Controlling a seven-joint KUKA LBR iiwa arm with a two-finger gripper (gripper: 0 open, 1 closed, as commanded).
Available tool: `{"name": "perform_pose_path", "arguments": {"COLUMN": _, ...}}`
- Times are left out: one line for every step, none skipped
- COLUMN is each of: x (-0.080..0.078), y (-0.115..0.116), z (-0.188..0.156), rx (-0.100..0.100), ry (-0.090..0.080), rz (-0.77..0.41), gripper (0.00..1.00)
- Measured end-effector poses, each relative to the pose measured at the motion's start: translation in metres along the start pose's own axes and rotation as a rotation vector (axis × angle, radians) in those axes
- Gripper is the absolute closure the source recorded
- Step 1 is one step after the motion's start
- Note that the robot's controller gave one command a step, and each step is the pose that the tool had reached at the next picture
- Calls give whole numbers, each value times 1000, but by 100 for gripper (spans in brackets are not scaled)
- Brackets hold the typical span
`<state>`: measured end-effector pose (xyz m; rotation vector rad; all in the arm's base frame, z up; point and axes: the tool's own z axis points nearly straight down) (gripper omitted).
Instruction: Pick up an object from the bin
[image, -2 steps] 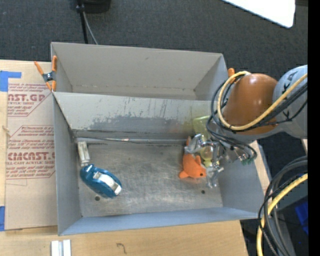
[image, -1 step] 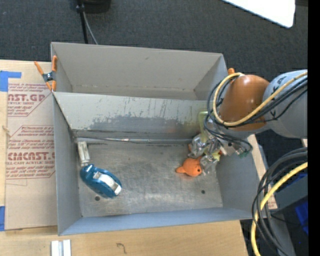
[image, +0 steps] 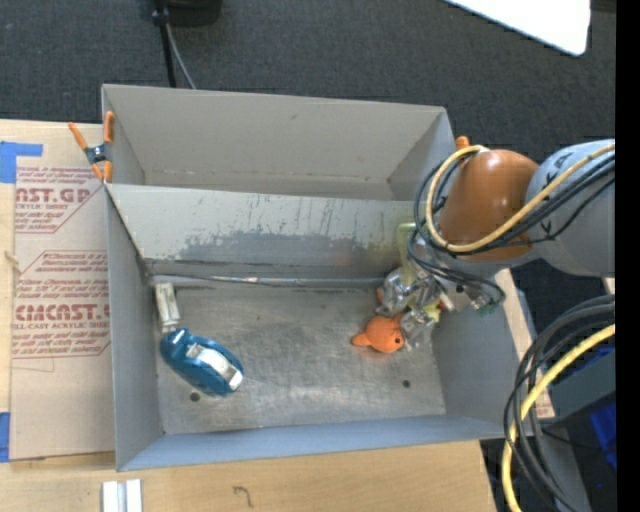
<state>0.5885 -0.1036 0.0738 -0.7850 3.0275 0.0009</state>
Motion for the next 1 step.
{"name": "perform_pose_path", "arguments": {"x": 37, "y": -22, "z": -138, "rx": 1, "ry": 8, "rz": -263, "gripper": 100}}
